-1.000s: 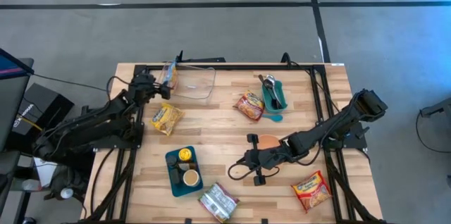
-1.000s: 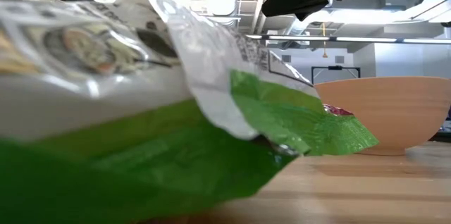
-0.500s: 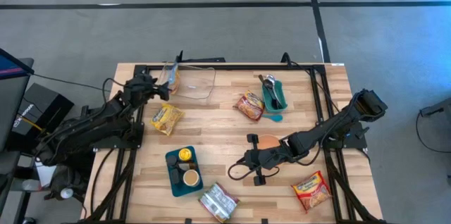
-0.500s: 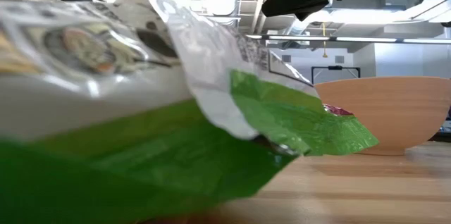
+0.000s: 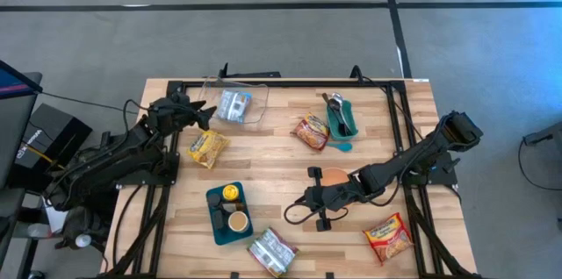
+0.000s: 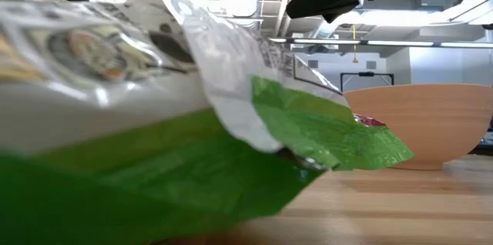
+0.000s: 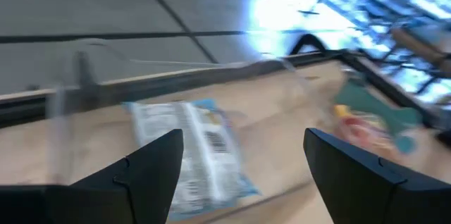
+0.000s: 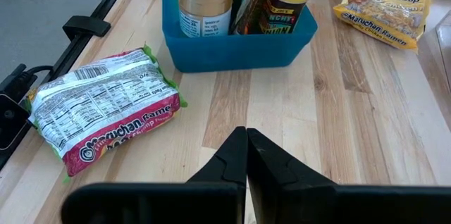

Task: Pick & Place Food Item
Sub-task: Put the green noodle pack into the transparent bin

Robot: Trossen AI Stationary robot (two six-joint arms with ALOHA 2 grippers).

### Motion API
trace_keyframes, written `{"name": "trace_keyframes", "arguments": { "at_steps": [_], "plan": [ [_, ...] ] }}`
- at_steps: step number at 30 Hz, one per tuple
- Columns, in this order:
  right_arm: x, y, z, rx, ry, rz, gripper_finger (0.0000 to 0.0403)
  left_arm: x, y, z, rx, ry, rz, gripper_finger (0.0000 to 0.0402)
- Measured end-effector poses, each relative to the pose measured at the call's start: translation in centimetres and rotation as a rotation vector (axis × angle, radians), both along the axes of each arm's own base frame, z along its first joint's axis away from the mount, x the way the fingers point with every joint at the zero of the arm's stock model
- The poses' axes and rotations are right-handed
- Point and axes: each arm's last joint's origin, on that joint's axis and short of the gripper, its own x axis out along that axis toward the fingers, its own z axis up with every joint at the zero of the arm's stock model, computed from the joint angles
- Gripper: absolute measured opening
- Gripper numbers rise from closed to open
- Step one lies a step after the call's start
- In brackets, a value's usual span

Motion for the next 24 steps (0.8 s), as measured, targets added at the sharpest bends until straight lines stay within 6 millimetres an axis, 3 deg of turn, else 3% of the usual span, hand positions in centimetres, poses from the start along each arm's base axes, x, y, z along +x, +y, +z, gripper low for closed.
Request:
{"name": "trace_keyframes", "arguments": {
  "at_steps": [13, 24],
  "plan": [
    [-0.1, -0.1, -0.2, -0.01, 0.019, -0.001, 0.0, 1.4, -1.4, 1.4, -0.073, -0.233, -0.374, 0.029],
    [-0.1, -0.1, -0.2, -0.01, 0.019, -0.001, 0.0, 3.2, -4.7, 3.8, 0.022, -0.432, -0.69, 0.029]
  ]
}}
